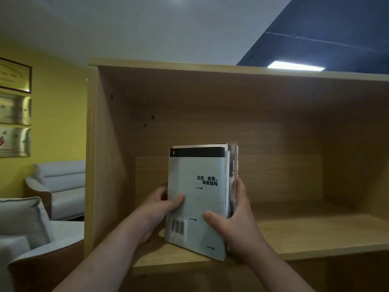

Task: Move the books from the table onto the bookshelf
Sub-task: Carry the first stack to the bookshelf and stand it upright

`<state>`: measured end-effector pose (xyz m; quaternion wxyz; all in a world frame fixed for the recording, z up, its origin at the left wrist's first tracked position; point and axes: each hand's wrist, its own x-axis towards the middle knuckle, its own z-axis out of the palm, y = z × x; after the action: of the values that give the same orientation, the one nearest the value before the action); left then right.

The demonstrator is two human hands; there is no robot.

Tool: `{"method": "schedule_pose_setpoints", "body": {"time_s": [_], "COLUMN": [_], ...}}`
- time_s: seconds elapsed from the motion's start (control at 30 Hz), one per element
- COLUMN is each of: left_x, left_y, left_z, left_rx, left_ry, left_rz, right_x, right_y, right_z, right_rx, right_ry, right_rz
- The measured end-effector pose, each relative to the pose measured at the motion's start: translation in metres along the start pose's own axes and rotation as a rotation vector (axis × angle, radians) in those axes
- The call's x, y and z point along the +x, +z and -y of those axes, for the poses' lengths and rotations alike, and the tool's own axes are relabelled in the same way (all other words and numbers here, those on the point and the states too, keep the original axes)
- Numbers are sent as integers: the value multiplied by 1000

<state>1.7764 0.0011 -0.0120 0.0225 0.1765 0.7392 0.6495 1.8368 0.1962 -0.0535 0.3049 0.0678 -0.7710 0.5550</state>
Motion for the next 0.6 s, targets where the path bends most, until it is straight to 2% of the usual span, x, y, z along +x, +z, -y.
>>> {"method": "schedule_pose_setpoints", "body": {"time_s": [0.13,0.17,0.27,0.37,0.47,0.6], "left_x": [-17,-23,-43,-58,-59,-55], "left_y": [14,18,27,32,30,15], "left_z": [3,4,6,0,-2,1], "left_rx": [347,388,399,385,457,409], "left_ry": [222,263,310,238,220,193], "left_rz": [-392,-416,-270,-102,-129,-175], "right_x": [0,0,2,7,10,10], "right_y": [-4,-6,-5,-7,-10,-9], "right_z": [0,1,3,1,0,5], "right_rx": [17,14,46,140,132,70], "right_ry": [-32,-45,-32,8,35,49], "right_rz": [55,65,100,142,220,287]}}
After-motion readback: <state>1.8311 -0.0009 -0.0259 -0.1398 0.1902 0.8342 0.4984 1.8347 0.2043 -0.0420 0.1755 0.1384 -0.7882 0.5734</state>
